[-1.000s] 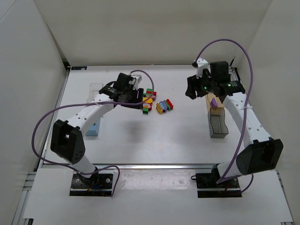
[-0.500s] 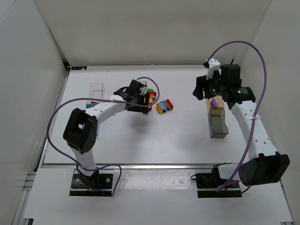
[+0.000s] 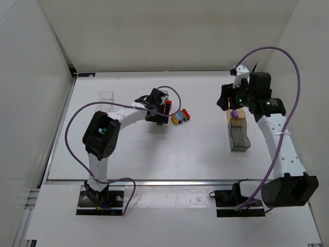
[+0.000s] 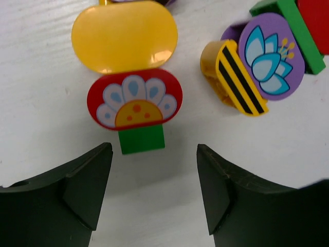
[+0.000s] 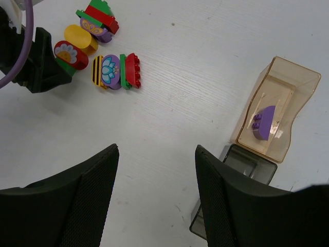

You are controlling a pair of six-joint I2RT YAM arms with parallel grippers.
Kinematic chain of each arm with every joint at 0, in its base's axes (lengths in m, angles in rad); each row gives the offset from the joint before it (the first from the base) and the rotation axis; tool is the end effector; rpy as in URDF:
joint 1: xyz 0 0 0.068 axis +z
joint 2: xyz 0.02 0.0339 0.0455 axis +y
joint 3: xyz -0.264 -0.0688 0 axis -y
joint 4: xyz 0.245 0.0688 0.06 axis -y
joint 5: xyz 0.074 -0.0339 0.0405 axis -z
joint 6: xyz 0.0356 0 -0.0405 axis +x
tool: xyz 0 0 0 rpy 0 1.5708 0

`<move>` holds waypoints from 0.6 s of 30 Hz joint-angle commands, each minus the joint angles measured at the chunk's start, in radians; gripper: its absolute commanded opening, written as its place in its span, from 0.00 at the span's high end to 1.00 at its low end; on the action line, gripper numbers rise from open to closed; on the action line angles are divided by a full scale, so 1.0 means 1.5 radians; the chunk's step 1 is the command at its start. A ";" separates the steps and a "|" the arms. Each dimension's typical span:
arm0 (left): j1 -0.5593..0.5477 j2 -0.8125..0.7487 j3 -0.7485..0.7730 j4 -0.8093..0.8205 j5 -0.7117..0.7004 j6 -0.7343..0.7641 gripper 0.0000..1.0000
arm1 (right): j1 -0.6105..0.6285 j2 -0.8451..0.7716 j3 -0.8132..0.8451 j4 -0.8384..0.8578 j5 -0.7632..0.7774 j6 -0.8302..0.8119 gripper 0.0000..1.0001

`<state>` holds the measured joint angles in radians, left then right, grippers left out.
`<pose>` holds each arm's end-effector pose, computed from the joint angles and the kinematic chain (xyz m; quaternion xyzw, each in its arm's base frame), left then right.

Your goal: Sort the legos into containers by color

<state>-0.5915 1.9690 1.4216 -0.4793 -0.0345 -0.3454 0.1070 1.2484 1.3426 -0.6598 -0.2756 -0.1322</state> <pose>0.3489 -0.2329 0.1868 0.1136 0.9564 -0.1065 0.2472 0.2635 0.0380 0.3887 -0.1693 0.8539 0.1144 0.4786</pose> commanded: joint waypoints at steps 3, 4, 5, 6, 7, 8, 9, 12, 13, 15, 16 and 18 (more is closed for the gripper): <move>-0.004 0.023 0.047 0.026 -0.019 0.010 0.23 | -0.009 -0.020 -0.007 -0.010 -0.014 0.009 0.35; -0.005 0.031 0.049 0.027 -0.022 0.010 0.23 | -0.009 -0.022 -0.008 -0.011 -0.016 0.009 0.35; -0.006 0.034 0.057 0.024 -0.029 0.011 0.23 | -0.009 -0.021 -0.010 -0.011 -0.015 0.010 0.35; -0.010 0.043 0.060 0.022 -0.042 0.013 0.23 | -0.011 -0.024 -0.011 -0.010 -0.016 0.010 0.35; -0.011 0.044 0.061 0.022 -0.044 0.013 0.24 | -0.011 -0.025 -0.016 -0.009 -0.016 0.011 0.35; -0.011 0.045 0.059 0.025 -0.047 0.012 0.24 | -0.013 -0.026 -0.018 -0.007 -0.017 0.013 0.35; -0.011 0.046 0.056 0.028 -0.050 0.012 0.25 | -0.013 -0.028 -0.020 -0.007 -0.018 0.014 0.35; -0.014 0.051 0.058 0.036 -0.065 0.021 0.29 | -0.013 -0.030 -0.027 -0.003 -0.019 0.016 0.35; -0.014 0.055 0.058 0.038 -0.074 0.025 0.31 | -0.013 -0.032 -0.031 -0.003 -0.021 0.018 0.35; -0.016 0.058 0.059 0.041 -0.078 0.031 0.36 | -0.013 -0.033 -0.036 -0.001 -0.024 0.019 0.35; -0.016 0.060 0.059 0.042 -0.082 0.033 0.37 | -0.013 -0.034 -0.041 0.001 -0.026 0.021 0.35; -0.016 0.064 0.061 0.046 -0.094 0.037 0.42 | -0.013 -0.034 -0.044 0.002 -0.030 0.021 0.35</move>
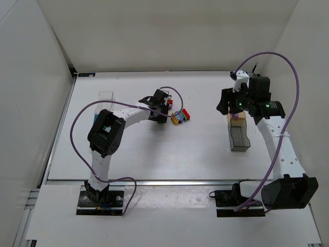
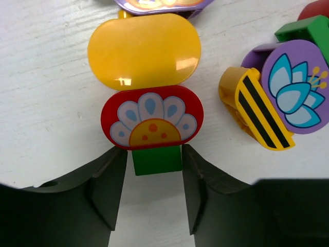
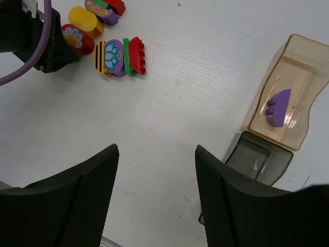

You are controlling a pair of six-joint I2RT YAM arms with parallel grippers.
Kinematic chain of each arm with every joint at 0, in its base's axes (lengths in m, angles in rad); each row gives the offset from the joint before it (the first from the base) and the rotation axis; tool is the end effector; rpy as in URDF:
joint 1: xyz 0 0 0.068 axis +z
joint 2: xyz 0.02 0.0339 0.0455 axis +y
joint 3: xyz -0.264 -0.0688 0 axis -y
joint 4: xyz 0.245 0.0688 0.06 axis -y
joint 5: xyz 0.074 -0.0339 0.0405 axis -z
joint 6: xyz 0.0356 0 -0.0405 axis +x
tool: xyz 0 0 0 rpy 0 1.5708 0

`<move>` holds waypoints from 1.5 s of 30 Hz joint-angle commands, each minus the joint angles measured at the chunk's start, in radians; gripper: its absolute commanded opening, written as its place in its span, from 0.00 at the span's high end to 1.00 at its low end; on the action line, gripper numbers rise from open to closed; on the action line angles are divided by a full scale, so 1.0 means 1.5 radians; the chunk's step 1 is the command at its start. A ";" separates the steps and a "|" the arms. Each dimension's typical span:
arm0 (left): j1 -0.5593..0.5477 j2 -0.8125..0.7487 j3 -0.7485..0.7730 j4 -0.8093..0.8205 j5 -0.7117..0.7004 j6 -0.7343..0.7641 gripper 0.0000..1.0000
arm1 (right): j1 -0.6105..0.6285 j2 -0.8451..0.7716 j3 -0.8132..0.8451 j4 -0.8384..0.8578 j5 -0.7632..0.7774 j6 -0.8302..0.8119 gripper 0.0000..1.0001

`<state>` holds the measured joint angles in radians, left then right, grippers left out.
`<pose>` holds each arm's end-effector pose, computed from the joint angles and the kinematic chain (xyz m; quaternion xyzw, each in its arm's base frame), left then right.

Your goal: Sort the legos into containers by color

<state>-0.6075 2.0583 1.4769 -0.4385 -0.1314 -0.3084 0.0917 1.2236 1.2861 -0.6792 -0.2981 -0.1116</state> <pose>0.3628 -0.2465 0.1692 0.1254 0.9522 -0.0633 0.2714 0.2570 0.0341 0.3745 -0.1570 0.8671 0.1274 0.4554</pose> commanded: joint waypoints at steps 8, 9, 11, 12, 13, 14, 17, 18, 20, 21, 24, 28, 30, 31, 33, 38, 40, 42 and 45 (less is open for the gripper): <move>0.002 -0.012 0.019 0.027 -0.009 0.038 0.57 | -0.004 -0.012 -0.028 0.026 -0.037 0.015 0.35; 0.004 -0.020 0.015 0.029 -0.005 0.041 0.60 | -0.004 -0.010 -0.027 0.028 -0.044 0.019 0.35; 0.013 -0.054 -0.008 0.032 0.021 0.057 0.64 | -0.003 0.002 -0.025 0.035 -0.072 0.032 0.34; 0.016 -0.069 -0.018 0.036 0.029 0.063 0.70 | -0.003 0.006 -0.024 0.037 -0.085 0.040 0.34; 0.026 -0.084 -0.045 0.037 0.039 0.069 0.73 | -0.003 0.016 -0.024 0.048 -0.099 0.048 0.34; 0.030 -0.106 -0.059 0.038 0.068 0.081 0.76 | -0.005 0.023 -0.023 0.055 -0.114 0.058 0.33; 0.042 -0.188 -0.119 0.036 0.118 0.126 0.86 | -0.005 0.057 -0.022 0.086 -0.186 0.131 0.31; 0.044 -0.235 -0.137 0.037 0.130 0.136 0.88 | -0.004 0.068 -0.021 0.094 -0.216 0.147 0.30; 0.050 -0.287 -0.192 0.049 0.159 0.169 0.90 | -0.005 0.105 -0.015 0.132 -0.249 0.193 0.28; 0.049 -0.335 -0.206 0.053 0.162 0.180 0.90 | -0.003 0.118 -0.012 0.145 -0.285 0.208 0.27; 0.044 -0.400 -0.242 0.044 0.159 0.223 0.90 | 0.003 0.171 0.008 0.194 -0.344 0.272 0.26; 0.029 -0.466 -0.280 0.042 0.160 0.278 0.90 | 0.025 0.230 0.050 0.231 -0.408 0.323 0.23; 0.009 -0.484 -0.295 0.043 0.155 0.305 0.90 | 0.043 0.263 0.067 0.247 -0.427 0.344 0.22; 0.004 -0.501 -0.299 0.044 0.154 0.311 0.90 | 0.050 0.271 0.082 0.257 -0.442 0.352 0.22; -0.013 -0.511 -0.309 0.044 0.146 0.327 0.90 | 0.060 0.291 0.097 0.273 -0.454 0.365 0.22; -0.048 -0.534 -0.320 0.050 0.105 0.347 0.90 | 0.099 0.312 0.145 0.258 -0.446 0.326 0.22; -0.053 -0.537 -0.321 0.050 0.100 0.354 0.90 | 0.108 0.317 0.154 0.245 -0.440 0.309 0.22; -0.054 -0.535 -0.317 0.050 0.097 0.356 0.90 | 0.114 0.321 0.153 0.241 -0.433 0.301 0.21; -0.054 -0.529 -0.311 0.054 0.093 0.356 0.90 | 0.121 0.326 0.148 0.235 -0.426 0.289 0.21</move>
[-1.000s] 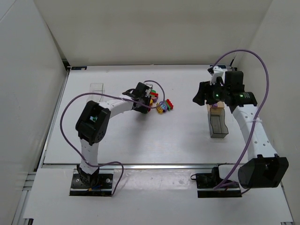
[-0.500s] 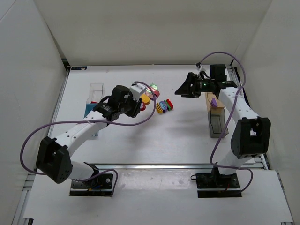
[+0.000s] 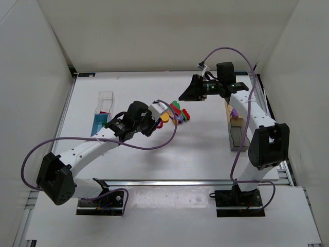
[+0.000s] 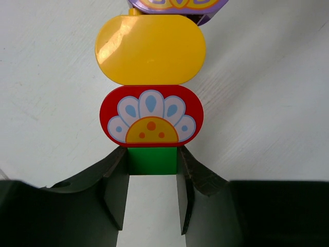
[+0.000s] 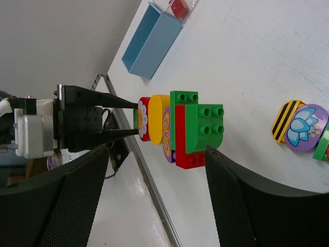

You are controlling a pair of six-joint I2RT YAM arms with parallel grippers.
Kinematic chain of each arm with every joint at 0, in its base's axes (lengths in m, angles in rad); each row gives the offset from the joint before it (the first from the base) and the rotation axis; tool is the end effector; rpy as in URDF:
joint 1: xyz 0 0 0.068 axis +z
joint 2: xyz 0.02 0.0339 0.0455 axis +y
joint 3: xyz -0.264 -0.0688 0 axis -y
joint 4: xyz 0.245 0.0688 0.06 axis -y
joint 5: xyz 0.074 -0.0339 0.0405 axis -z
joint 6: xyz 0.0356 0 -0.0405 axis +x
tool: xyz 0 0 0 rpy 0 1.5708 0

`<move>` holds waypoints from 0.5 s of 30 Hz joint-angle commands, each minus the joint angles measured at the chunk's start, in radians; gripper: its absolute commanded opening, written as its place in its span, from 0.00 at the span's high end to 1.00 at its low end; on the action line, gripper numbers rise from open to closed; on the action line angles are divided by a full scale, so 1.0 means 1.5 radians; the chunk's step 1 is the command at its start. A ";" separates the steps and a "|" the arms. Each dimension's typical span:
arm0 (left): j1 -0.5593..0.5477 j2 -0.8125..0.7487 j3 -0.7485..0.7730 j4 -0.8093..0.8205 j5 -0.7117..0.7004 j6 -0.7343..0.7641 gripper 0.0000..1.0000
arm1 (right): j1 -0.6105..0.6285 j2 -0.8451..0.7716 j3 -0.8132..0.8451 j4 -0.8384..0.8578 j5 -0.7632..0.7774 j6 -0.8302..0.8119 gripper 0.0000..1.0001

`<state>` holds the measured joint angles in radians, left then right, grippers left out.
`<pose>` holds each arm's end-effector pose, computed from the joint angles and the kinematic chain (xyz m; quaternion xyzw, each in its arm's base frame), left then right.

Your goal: Sort the legos into containers by color

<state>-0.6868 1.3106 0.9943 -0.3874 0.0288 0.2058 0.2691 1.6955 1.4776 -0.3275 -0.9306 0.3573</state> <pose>0.2214 -0.1829 0.2785 0.3971 0.8159 -0.1127 0.4048 0.3650 0.1303 0.3316 -0.1856 0.7877 0.5070 0.2966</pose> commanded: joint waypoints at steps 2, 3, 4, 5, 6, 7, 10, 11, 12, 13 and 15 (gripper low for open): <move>-0.001 -0.029 0.015 0.026 -0.014 0.013 0.90 | 0.006 0.016 0.015 -0.014 0.003 -0.040 0.21; -0.001 -0.027 0.016 0.026 -0.014 0.014 0.90 | 0.004 0.017 0.010 -0.017 0.012 -0.049 0.21; -0.001 -0.026 0.020 0.026 -0.014 0.013 0.90 | 0.006 0.018 0.008 -0.021 0.016 -0.055 0.21; -0.001 -0.025 0.022 0.026 -0.014 0.013 0.90 | 0.005 0.019 0.007 -0.027 0.017 -0.058 0.20; -0.001 -0.026 0.023 0.026 -0.010 0.013 0.90 | 0.006 0.019 0.004 -0.028 0.018 -0.063 0.20; -0.001 -0.027 0.025 0.027 -0.008 0.015 0.90 | 0.006 0.023 0.004 -0.028 0.017 -0.065 0.20; -0.002 -0.033 0.025 0.028 -0.004 0.015 0.90 | 0.002 0.028 -0.001 -0.016 -0.007 -0.059 0.19; -0.002 -0.034 0.025 0.028 -0.002 0.016 0.90 | -0.001 0.034 -0.005 0.002 -0.020 -0.052 0.19; -0.002 -0.037 0.025 0.028 0.001 0.015 0.90 | -0.005 0.038 -0.004 0.011 -0.034 -0.041 0.19; -0.002 -0.043 0.024 0.028 0.006 0.017 0.90 | -0.008 0.045 -0.004 0.023 -0.063 -0.030 0.19; -0.002 -0.049 0.022 0.031 0.012 0.017 0.90 | -0.011 0.053 -0.002 0.052 -0.088 -0.006 0.20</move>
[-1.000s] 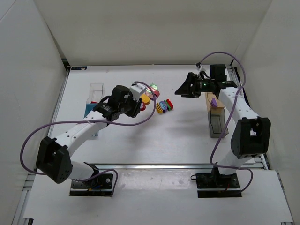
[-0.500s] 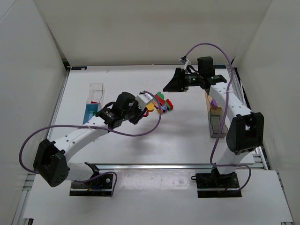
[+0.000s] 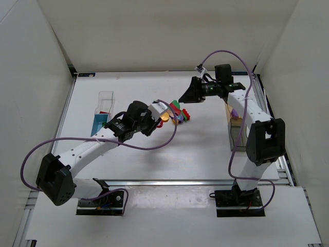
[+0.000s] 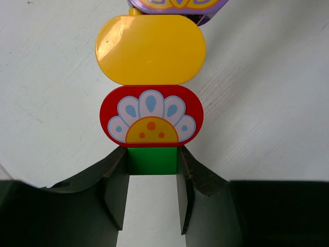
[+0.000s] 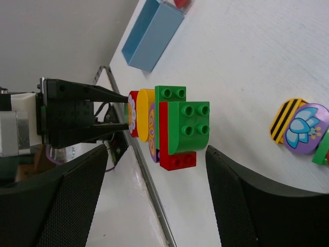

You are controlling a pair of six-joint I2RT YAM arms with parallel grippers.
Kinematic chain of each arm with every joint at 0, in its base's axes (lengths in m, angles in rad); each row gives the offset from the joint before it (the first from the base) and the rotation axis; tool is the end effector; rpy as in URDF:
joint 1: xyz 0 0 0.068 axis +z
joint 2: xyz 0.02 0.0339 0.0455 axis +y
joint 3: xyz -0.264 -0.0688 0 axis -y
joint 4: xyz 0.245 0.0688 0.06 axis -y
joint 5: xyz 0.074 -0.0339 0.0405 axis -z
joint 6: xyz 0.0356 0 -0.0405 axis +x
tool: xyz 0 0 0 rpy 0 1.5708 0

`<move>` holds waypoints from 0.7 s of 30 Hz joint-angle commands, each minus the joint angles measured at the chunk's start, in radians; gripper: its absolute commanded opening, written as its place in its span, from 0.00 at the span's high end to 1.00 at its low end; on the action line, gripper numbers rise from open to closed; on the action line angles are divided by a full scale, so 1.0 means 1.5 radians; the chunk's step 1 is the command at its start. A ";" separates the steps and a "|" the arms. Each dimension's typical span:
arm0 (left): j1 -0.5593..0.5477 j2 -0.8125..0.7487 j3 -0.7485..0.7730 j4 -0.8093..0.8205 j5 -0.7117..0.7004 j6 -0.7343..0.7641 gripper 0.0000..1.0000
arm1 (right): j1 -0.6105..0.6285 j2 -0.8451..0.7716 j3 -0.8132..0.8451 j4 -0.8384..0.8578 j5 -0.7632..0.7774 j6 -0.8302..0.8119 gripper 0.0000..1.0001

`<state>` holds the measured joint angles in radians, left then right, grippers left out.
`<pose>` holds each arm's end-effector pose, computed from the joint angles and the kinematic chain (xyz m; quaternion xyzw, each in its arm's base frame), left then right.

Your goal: Sort the legos into containers by color

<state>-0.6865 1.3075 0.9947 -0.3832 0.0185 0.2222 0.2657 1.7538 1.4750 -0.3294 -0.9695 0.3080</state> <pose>0.2215 -0.1824 0.2798 0.4011 0.8122 -0.1056 0.4103 0.3757 0.1327 0.3096 -0.1991 0.7887 0.5121 0.2760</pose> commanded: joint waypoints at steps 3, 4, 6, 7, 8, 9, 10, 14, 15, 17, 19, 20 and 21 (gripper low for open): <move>-0.003 -0.058 0.018 0.035 0.031 0.006 0.90 | -0.008 0.026 -0.001 0.084 -0.108 0.049 0.21; -0.003 -0.062 0.018 0.036 0.034 0.005 0.90 | -0.009 0.027 -0.002 0.087 -0.122 0.054 0.22; -0.003 -0.070 0.016 0.042 0.039 0.005 0.90 | -0.010 0.033 -0.005 0.094 -0.130 0.062 0.22; -0.003 -0.073 0.015 0.044 0.043 0.006 0.90 | -0.010 0.034 -0.006 0.094 -0.133 0.062 0.23; -0.003 -0.077 0.015 0.045 0.046 0.006 0.90 | -0.012 0.036 -0.007 0.093 -0.138 0.062 0.23; -0.003 -0.078 0.015 0.046 0.050 0.008 0.90 | -0.012 0.039 -0.008 0.099 -0.142 0.066 0.23; -0.003 -0.078 0.015 0.046 0.050 0.010 0.90 | -0.012 0.038 -0.008 0.100 -0.144 0.066 0.24; -0.003 -0.077 0.014 0.045 0.052 0.012 0.90 | -0.012 0.039 -0.006 0.114 -0.152 0.077 0.29; -0.003 -0.078 0.013 0.046 0.054 0.012 0.90 | -0.012 0.040 -0.004 0.116 -0.152 0.080 0.31; -0.003 -0.076 0.013 0.048 0.056 0.012 0.90 | -0.010 0.039 -0.005 0.123 -0.157 0.086 0.39; -0.004 -0.075 0.013 0.048 0.058 0.016 0.90 | -0.009 0.037 -0.006 0.135 -0.163 0.093 0.44; -0.003 -0.075 0.012 0.050 0.056 0.017 0.90 | -0.006 0.036 -0.007 0.139 -0.168 0.095 0.51; -0.003 -0.074 0.012 0.050 0.058 0.018 0.90 | -0.004 0.035 -0.008 0.141 -0.174 0.096 0.54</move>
<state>-0.6868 1.2243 0.9947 -0.3542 0.0807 0.2379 0.2516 1.8080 1.4631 -0.1745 -1.1809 0.4358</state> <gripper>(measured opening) 0.473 0.475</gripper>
